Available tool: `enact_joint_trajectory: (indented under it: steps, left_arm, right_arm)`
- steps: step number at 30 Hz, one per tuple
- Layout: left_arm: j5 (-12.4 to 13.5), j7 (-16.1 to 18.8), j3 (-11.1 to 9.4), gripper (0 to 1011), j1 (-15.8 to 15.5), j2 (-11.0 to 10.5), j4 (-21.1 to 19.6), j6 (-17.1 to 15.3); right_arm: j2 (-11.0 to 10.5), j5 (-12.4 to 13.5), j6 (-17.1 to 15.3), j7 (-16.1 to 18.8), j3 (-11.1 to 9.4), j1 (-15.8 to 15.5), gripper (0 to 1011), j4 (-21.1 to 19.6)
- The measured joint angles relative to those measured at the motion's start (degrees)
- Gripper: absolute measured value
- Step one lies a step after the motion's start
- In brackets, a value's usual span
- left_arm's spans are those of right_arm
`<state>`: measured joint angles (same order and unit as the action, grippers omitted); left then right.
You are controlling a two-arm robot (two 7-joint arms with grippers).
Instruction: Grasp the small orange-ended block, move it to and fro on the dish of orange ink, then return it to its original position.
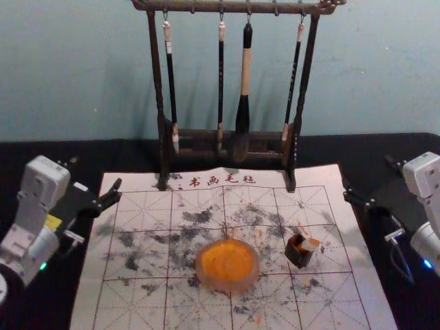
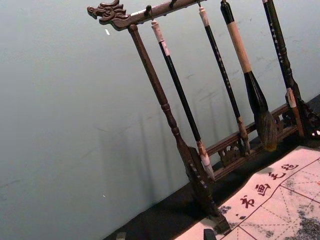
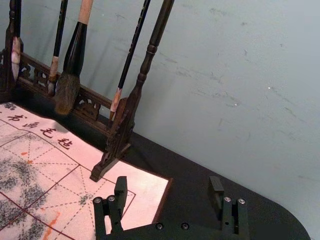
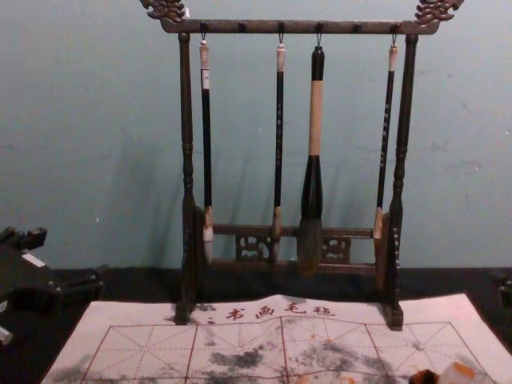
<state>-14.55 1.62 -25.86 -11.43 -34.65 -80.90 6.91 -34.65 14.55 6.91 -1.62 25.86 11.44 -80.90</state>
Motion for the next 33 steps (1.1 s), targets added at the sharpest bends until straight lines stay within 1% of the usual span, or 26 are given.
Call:
enact_joint_trajectory:
  steps: [18,22,26,30,33]
  left_arm:
    - [0.00,0.00,0.00,1001,-0.01,0.00,0.00,0.00]
    - [0.00,0.00,0.00,1001,0.00,0.00,0.00,0.00]
    - [0.00,0.00,0.00,1001,0.00,0.00,0.00,0.00]
    - [0.00,0.00,0.00,1001,0.00,0.00,0.00,0.00]
    - [0.00,0.00,0.00,1001,0.00,0.00,0.00,0.00]
  right_arm:
    - [0.02,-0.05,0.00,0.01,-0.11,-0.02,1000,-0.01]
    - [0.09,-0.24,0.18,0.72,-1.14,-0.10,1000,-0.38]
    - [-0.08,0.26,0.00,1.97,-2.03,-0.55,1000,-1.17]
    - [-0.70,1.41,-0.37,3.50,-3.08,-1.68,1000,-2.73]
    - [-1.81,2.41,-0.37,4.89,-4.10,-3.40,1000,-4.92]
